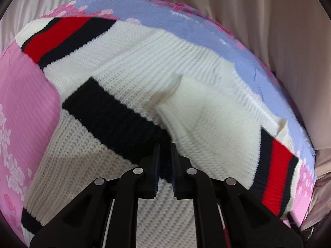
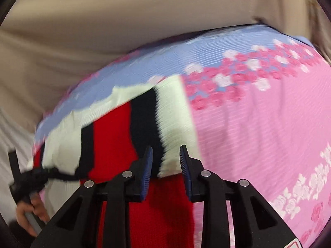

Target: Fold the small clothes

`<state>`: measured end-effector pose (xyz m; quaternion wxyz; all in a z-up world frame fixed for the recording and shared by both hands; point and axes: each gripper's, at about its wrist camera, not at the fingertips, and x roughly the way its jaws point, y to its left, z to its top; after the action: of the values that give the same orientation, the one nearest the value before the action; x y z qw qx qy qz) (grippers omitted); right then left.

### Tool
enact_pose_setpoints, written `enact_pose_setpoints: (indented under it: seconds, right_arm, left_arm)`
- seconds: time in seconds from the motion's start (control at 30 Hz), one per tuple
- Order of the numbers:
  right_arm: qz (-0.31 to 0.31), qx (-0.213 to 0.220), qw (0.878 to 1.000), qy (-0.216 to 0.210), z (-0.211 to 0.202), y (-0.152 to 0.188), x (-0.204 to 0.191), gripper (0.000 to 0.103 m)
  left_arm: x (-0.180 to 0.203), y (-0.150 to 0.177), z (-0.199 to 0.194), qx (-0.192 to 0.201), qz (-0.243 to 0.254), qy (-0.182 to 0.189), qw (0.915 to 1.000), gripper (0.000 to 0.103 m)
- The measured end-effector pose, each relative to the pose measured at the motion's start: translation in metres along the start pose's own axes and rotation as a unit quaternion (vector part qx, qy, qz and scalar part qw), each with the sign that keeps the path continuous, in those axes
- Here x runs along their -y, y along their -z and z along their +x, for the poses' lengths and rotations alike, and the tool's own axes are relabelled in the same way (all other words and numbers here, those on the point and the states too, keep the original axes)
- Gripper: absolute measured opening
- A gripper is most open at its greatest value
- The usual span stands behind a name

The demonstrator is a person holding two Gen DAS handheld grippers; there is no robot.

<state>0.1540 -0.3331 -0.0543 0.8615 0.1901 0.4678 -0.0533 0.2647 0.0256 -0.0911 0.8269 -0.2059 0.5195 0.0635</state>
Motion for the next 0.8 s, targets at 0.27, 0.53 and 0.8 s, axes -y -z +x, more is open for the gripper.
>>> enact_pose_setpoints:
  seconds: [0.27,0.53,0.8]
  right_arm:
    - [-0.044,-0.021,0.999,0.016,0.011,-0.002,-0.024,0.018]
    - [-0.062,-0.048,0.997,0.010,-0.004,0.013,-0.048,0.021]
    - [-0.109,-0.091,0.990,-0.002,-0.039,0.080,-0.089,0.034]
  left_arm:
    - [-0.036,-0.008,-0.019,0.003,-0.055,0.023,0.9982,0.021]
    - [-0.174,-0.083,-0.050,0.092,-0.194,-0.032,0.9761,0.066]
    - [-0.295,-0.163,-0.022,0.103,-0.316,-0.068,0.9406,0.040]
